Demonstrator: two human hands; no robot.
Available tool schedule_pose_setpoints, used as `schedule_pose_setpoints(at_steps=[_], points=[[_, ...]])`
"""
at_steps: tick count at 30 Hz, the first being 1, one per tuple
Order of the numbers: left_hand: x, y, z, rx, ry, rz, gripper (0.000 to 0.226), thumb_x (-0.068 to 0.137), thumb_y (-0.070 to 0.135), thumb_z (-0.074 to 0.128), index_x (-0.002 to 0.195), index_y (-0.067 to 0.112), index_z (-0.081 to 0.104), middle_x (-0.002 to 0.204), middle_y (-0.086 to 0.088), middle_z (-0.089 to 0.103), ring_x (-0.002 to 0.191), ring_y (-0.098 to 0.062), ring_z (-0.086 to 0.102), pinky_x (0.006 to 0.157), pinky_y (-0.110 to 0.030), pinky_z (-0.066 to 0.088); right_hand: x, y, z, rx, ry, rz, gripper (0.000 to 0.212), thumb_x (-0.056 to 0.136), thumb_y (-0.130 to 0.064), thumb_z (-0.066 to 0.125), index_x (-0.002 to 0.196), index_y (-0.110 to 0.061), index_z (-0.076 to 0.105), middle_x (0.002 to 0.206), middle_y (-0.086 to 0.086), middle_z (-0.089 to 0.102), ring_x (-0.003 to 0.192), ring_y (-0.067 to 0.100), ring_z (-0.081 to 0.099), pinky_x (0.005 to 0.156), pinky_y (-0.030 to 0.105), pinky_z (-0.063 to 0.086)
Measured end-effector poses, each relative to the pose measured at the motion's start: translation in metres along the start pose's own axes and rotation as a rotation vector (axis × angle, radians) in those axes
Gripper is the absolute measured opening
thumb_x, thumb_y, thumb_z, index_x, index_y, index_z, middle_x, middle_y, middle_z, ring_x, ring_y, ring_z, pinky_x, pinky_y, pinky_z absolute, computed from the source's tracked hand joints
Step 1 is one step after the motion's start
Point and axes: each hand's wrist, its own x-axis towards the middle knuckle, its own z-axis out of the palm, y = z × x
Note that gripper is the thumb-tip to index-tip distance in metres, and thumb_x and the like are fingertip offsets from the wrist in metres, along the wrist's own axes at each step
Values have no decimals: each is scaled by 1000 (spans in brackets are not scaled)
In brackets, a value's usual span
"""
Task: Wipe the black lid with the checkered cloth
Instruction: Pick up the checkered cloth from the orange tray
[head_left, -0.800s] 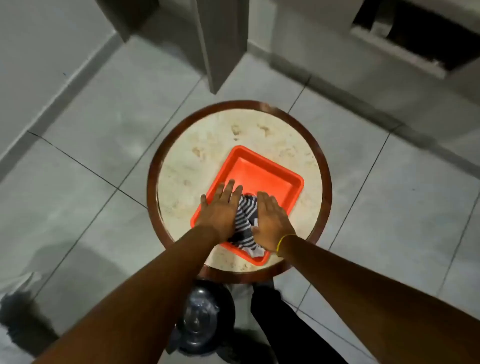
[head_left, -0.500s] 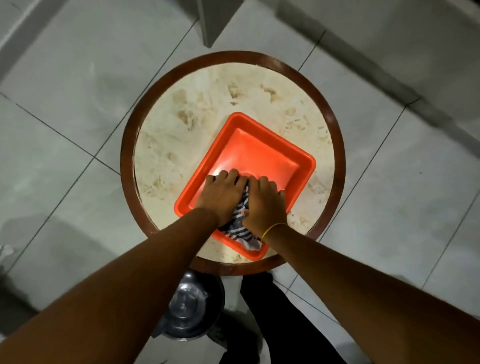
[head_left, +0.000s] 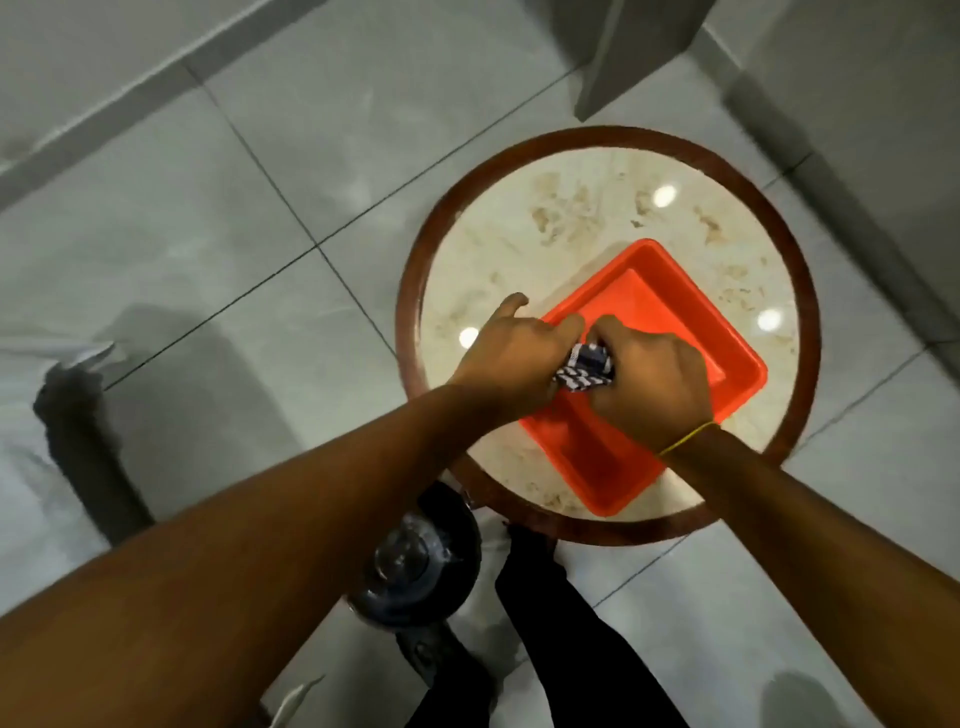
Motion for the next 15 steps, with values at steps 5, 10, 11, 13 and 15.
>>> schedule_pose_setpoints(at_steps=[5,10,11,13,15], points=[[-81,-54,-41,-75,239,-168,44,84,16,72,127,11,62,100,-13,75,87,-38,71,66,-41,52,23,-91,3,-8,126,-272,30,70,-17,76,98,-13,66,70,12,72,62,44,69,58,36,41],[-196,-106,2,-41,435,-337,56,84,8,77,138,3,63,135,-17,69,106,-36,74,78,-44,63,20,-188,77,66,142,-537,41,67,-7,78,108,-10,72,79,10,76,70,40,73,63,40,52],[-220,-114,20,-38,453,-389,60,82,3,78,139,2,61,138,-18,67,106,-37,74,77,-44,62,13,-204,97,82,138,-584,41,68,-7,76,108,-10,73,80,9,77,72,39,74,63,40,52],[-267,-124,69,-28,502,-497,60,86,1,76,143,1,58,142,-19,63,114,-37,71,82,-45,62,-7,-231,148,101,107,-692,37,71,-6,76,108,-10,73,86,9,79,80,35,77,66,40,52],[-309,-124,128,-36,541,-571,45,101,13,61,143,-2,57,144,-22,60,127,-36,64,95,-45,59,-32,-244,204,73,54,-791,34,77,-6,74,110,-10,73,98,9,81,93,32,79,72,41,54]])
